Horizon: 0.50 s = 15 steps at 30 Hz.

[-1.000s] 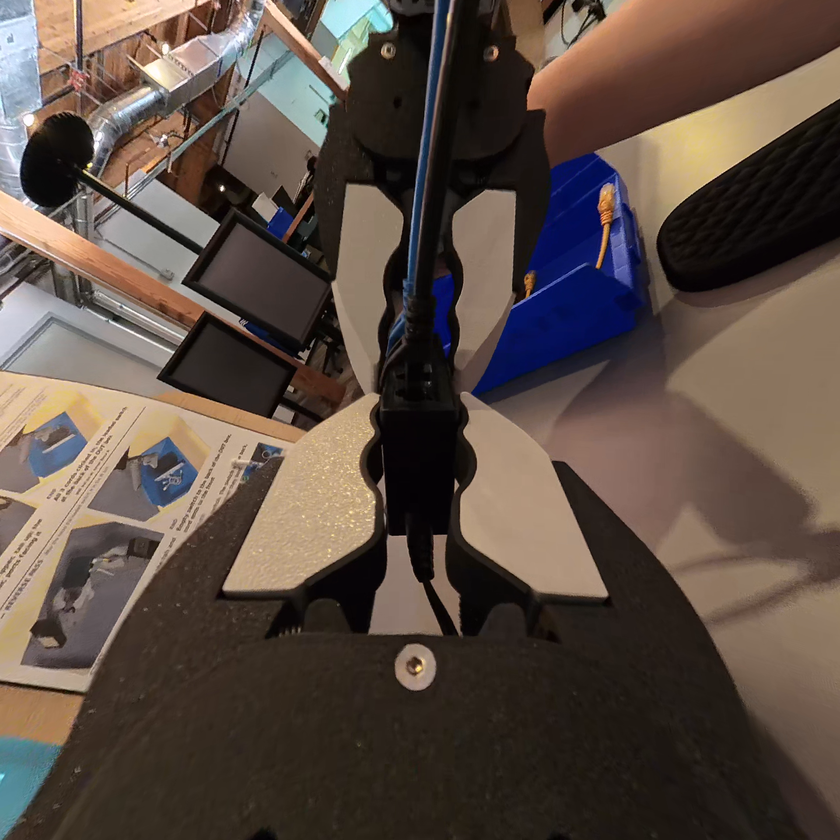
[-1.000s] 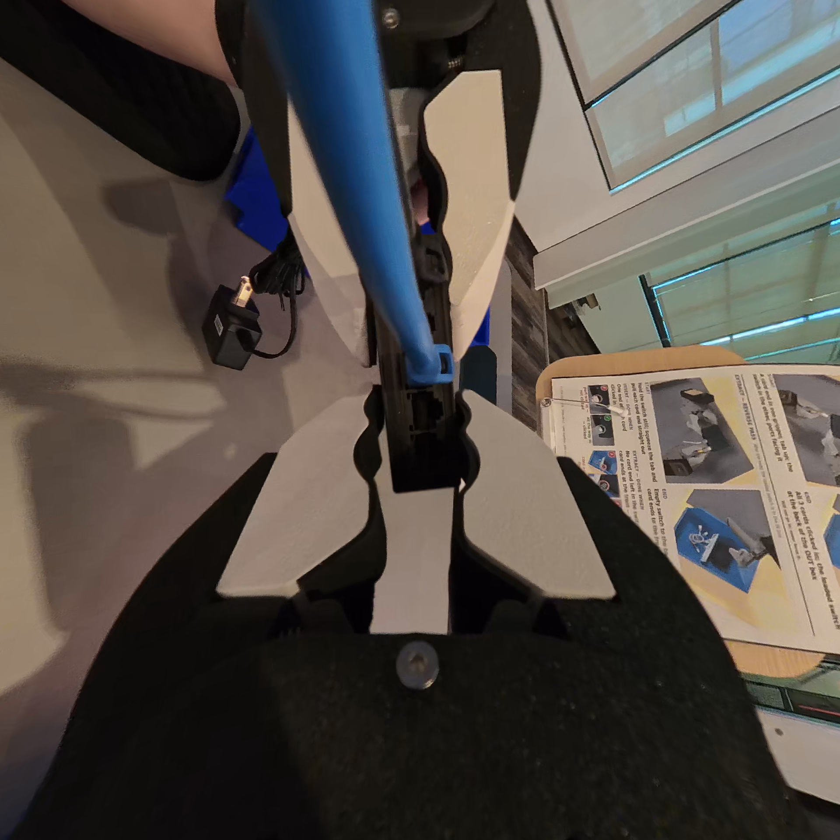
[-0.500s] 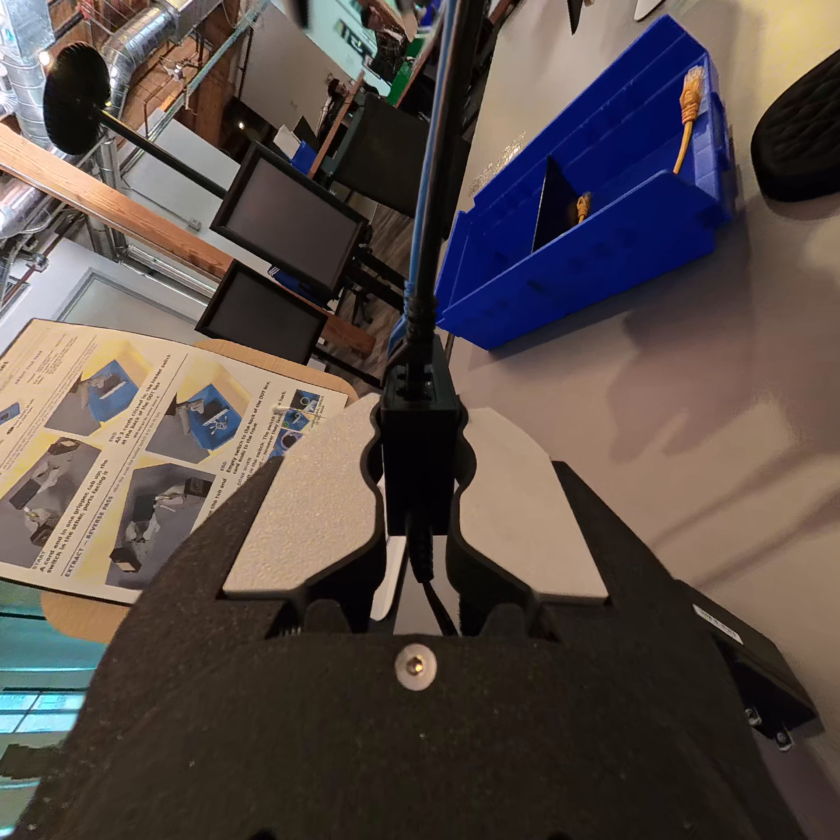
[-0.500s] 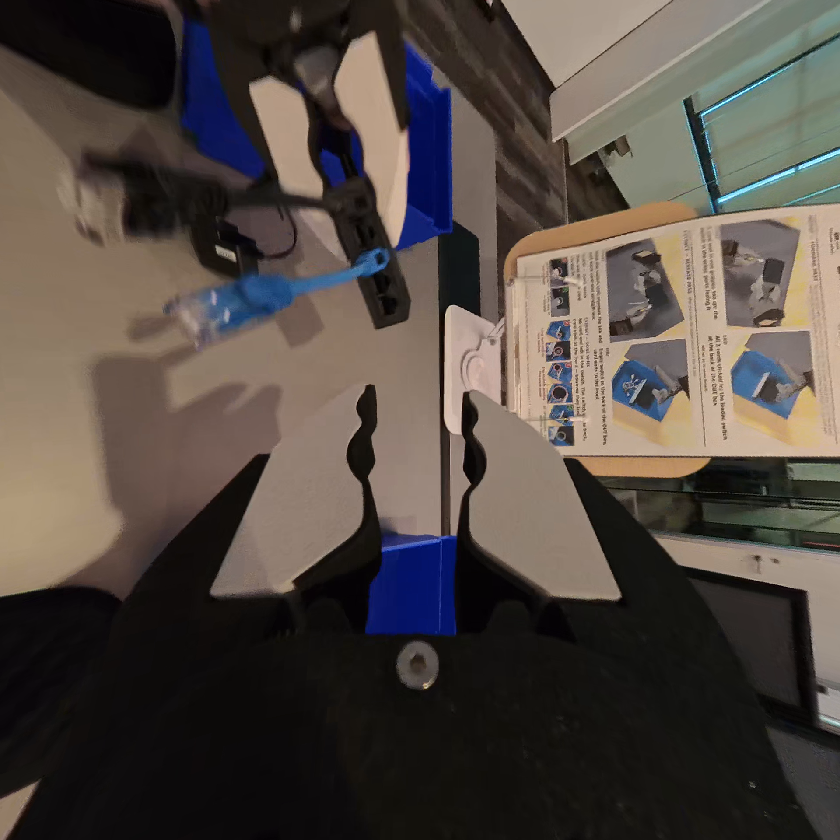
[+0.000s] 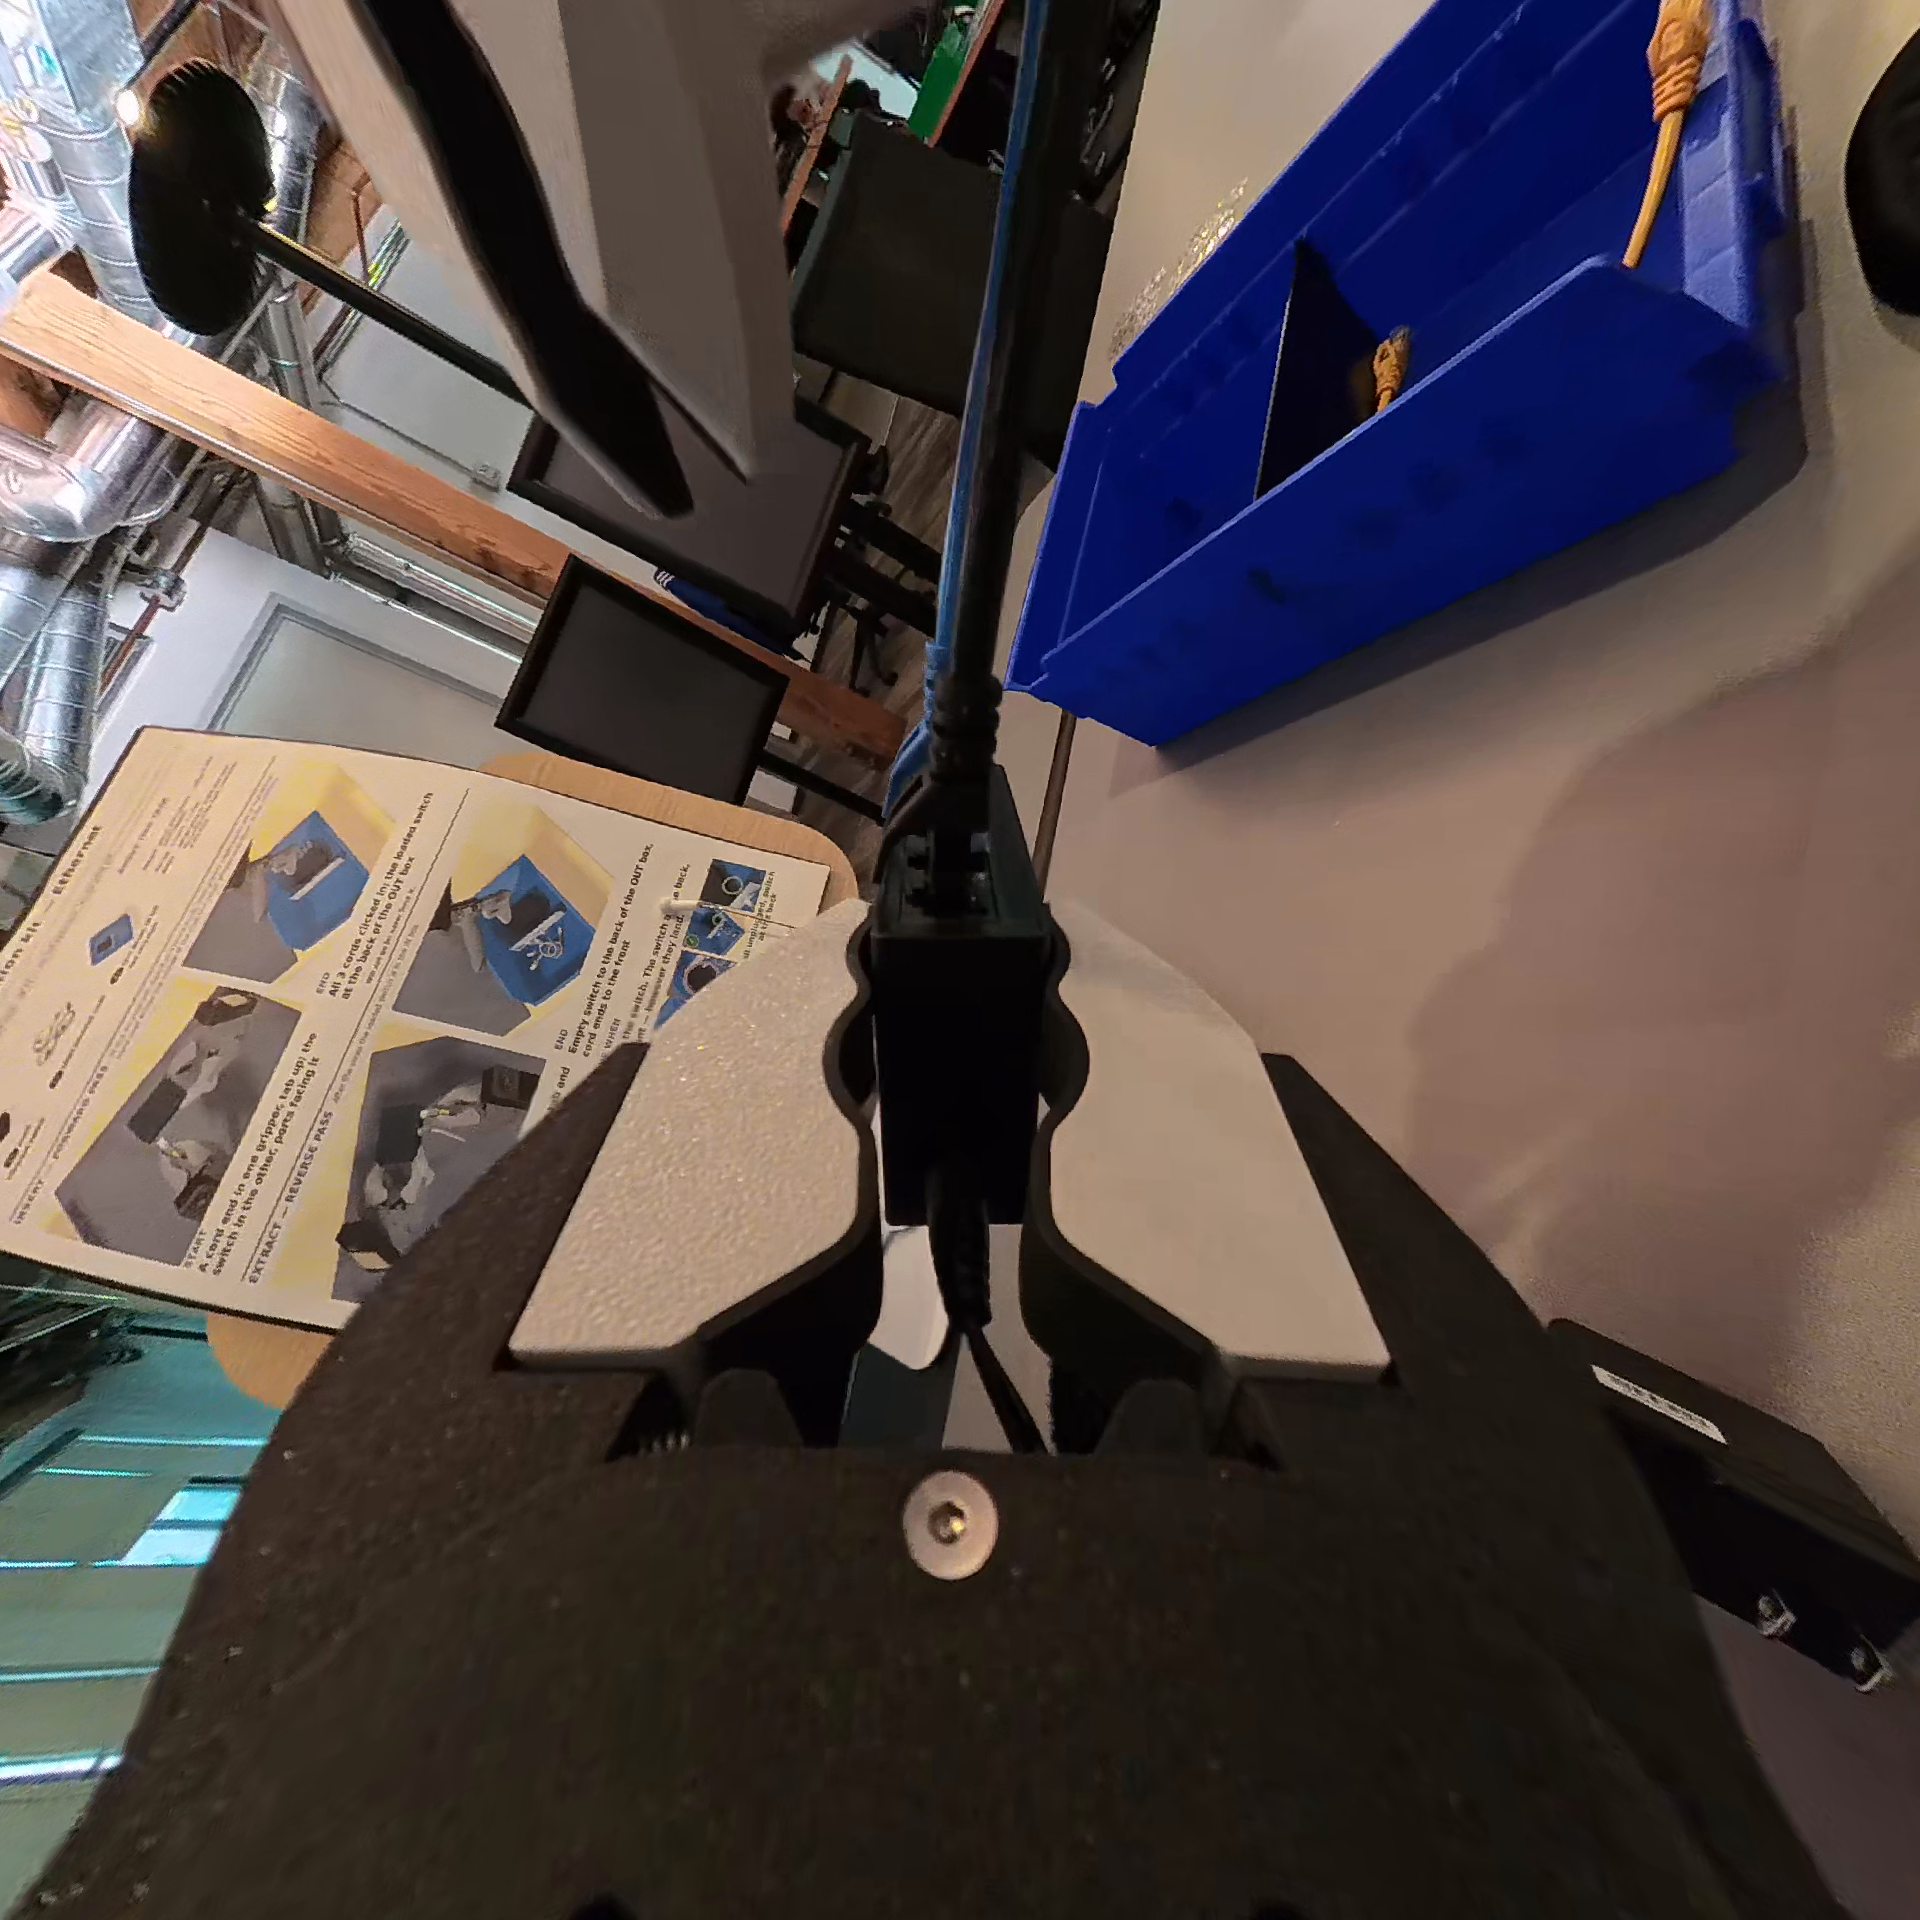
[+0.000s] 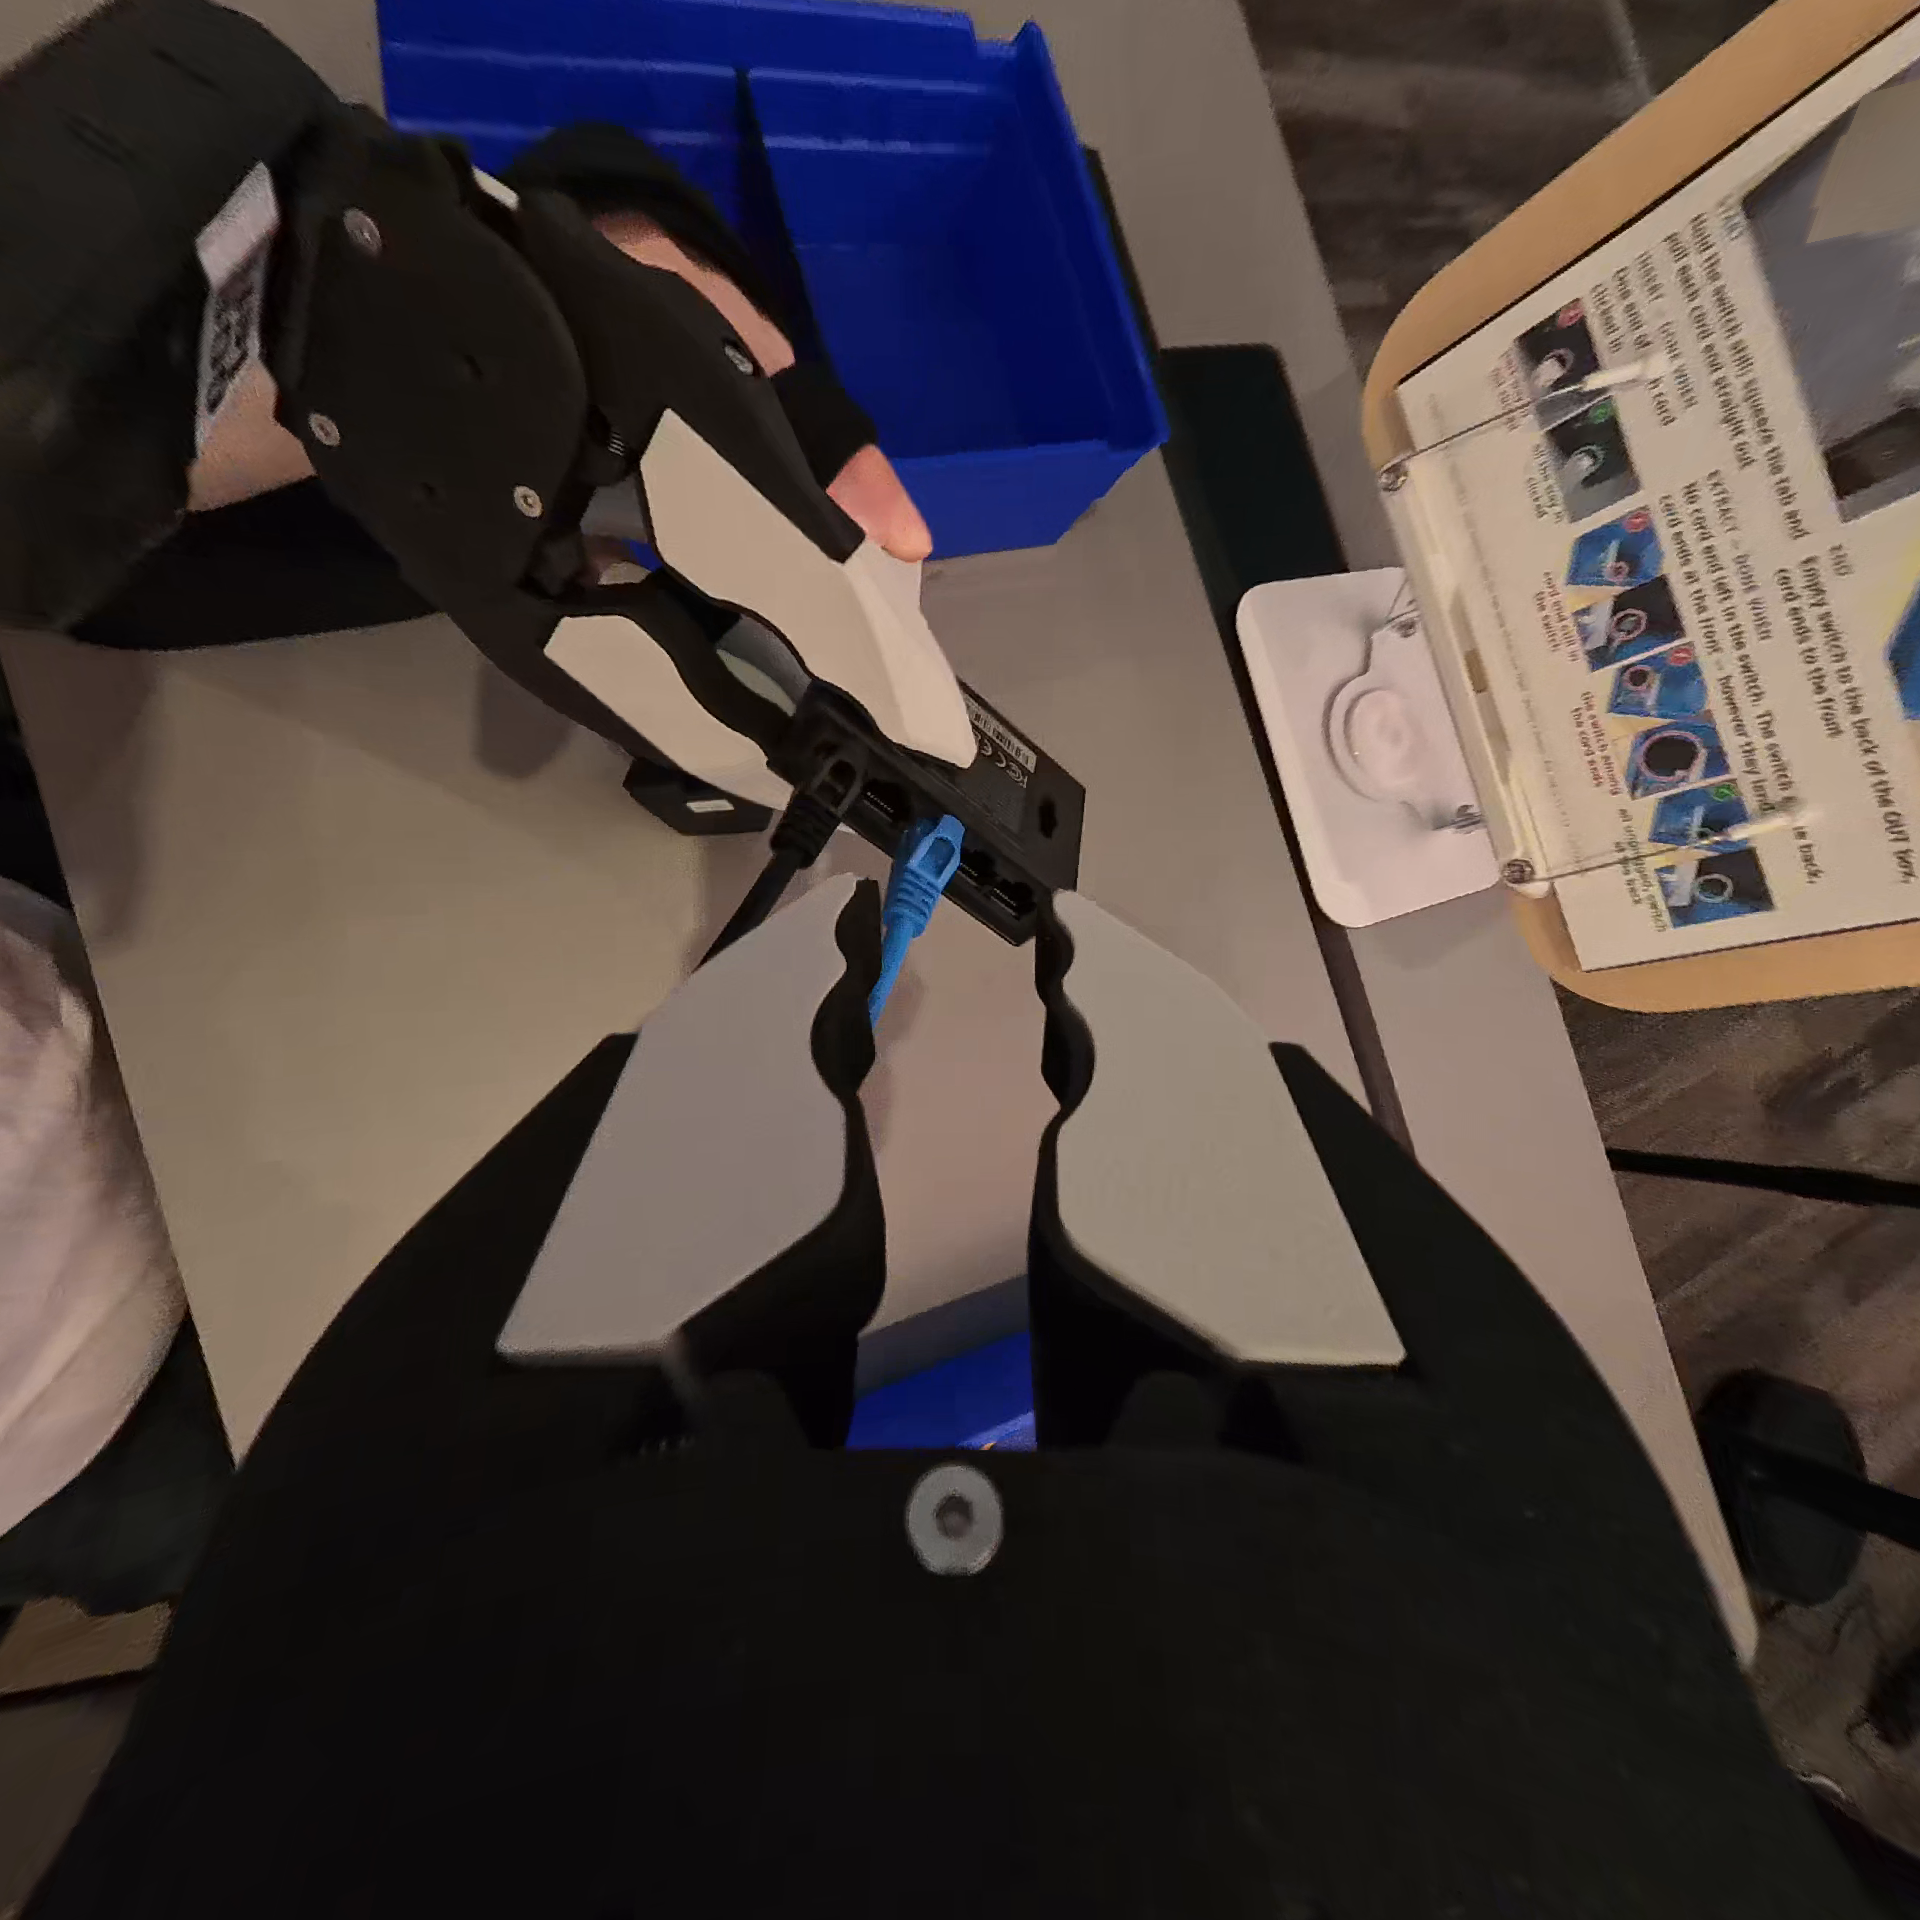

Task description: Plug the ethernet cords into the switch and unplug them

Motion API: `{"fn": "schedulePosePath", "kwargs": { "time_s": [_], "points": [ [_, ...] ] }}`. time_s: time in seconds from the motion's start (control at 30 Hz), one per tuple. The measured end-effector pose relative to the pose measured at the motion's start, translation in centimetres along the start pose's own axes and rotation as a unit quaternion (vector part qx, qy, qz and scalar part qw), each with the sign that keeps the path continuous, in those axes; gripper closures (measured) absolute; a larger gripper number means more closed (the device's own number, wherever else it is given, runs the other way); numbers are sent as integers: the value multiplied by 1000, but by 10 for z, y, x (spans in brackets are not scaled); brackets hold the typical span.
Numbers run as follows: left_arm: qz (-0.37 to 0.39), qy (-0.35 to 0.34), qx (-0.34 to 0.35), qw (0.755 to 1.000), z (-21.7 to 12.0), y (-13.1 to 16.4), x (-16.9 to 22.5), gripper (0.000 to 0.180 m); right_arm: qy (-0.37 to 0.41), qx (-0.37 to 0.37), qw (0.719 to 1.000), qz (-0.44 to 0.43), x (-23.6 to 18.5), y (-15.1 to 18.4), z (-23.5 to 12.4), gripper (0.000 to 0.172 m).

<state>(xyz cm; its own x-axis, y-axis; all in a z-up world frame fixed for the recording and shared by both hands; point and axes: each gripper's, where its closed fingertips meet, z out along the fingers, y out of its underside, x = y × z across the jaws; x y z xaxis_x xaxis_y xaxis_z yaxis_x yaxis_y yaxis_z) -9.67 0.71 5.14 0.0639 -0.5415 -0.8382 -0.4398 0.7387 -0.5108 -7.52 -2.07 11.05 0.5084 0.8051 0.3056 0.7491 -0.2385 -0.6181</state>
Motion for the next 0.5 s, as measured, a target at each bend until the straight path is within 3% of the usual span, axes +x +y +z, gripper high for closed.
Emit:
{"fn": "schedulePosePath", "kwargs": {
  "time_s": [0.23,0.4,0.5],
  "points": [
    [8,13,-1,1000,1,-3,7,154,-7,-18,999,-48,-5,5,14,145],
    [-25,47,20,998,1,-6,13,154,-16,-14,969,-246,-13,3,4,145],
    [-42,50,14,998,1,-5,12,154,-22,-53,972,-227,-20,3,11,141]
  ]
}}
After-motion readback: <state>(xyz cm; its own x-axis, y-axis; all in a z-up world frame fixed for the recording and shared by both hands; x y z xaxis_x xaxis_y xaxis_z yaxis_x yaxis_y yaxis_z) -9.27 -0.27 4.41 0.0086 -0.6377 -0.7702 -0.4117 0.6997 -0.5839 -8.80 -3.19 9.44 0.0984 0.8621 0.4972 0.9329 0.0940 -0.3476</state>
